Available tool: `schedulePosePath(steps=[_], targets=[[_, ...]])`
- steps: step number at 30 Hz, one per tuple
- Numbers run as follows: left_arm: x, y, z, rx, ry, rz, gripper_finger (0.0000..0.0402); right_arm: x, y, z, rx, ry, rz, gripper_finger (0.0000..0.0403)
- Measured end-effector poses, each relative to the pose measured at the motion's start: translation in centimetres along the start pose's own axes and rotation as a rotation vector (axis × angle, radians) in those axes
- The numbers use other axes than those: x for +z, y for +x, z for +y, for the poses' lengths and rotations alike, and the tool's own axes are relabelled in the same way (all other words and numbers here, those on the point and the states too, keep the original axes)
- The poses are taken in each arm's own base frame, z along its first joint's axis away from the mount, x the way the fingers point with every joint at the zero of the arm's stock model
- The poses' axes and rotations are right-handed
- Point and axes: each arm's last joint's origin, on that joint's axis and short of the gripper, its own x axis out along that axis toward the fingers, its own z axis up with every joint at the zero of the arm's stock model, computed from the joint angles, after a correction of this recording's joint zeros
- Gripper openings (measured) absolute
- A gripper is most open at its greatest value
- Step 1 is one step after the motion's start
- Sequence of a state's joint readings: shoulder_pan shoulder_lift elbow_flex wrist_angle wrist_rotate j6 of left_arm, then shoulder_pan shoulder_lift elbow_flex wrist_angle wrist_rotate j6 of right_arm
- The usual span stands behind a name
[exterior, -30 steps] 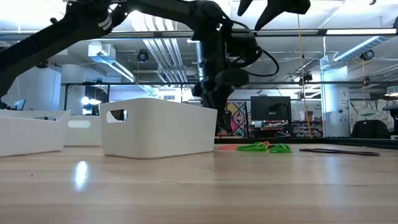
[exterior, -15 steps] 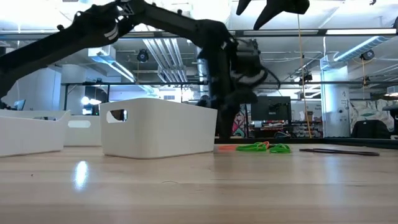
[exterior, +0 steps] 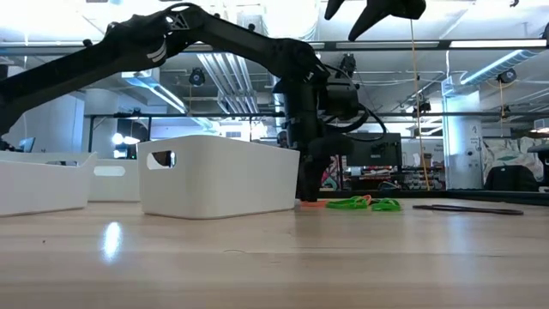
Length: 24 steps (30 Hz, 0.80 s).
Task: Sort rubber bands into baskets
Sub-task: Put the orange rubber band into the bottom right white bin
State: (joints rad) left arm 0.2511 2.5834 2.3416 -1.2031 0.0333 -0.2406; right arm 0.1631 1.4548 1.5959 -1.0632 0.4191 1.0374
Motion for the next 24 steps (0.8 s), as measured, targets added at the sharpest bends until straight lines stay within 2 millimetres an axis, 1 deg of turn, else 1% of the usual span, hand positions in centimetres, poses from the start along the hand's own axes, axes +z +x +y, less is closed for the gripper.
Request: schedulePosePath(steps=[5,6,14,19,24], targets=[[-0.1,0.8,-0.6,-0.005,0.032,0.016,0.0013,0.0,0.0,0.0,0.001,0.002,0.0,0.0233],[-0.2,0.9,-0.7,-0.005,0.034,0.017,0.0007,0.0,0.0,0.0,0.0,0.001,0.0,0.0233],[-0.1,0.5,-0.6,0.02,0.054,0.012,0.0001,0.0,0.0,0.0,0.001,0.002,-0.001,0.0233],[-0.5,-0.5,-0.1,0.066,0.058,0.039,0.0,0.0,0.0,0.0,0.002,0.003,-0.001,0.0233],[-1.1,-2.2,0.2,0.109,0.065,0.054,0.0,0.0,0.0,0.1,0.005,0.004,-0.003,0.0233]])
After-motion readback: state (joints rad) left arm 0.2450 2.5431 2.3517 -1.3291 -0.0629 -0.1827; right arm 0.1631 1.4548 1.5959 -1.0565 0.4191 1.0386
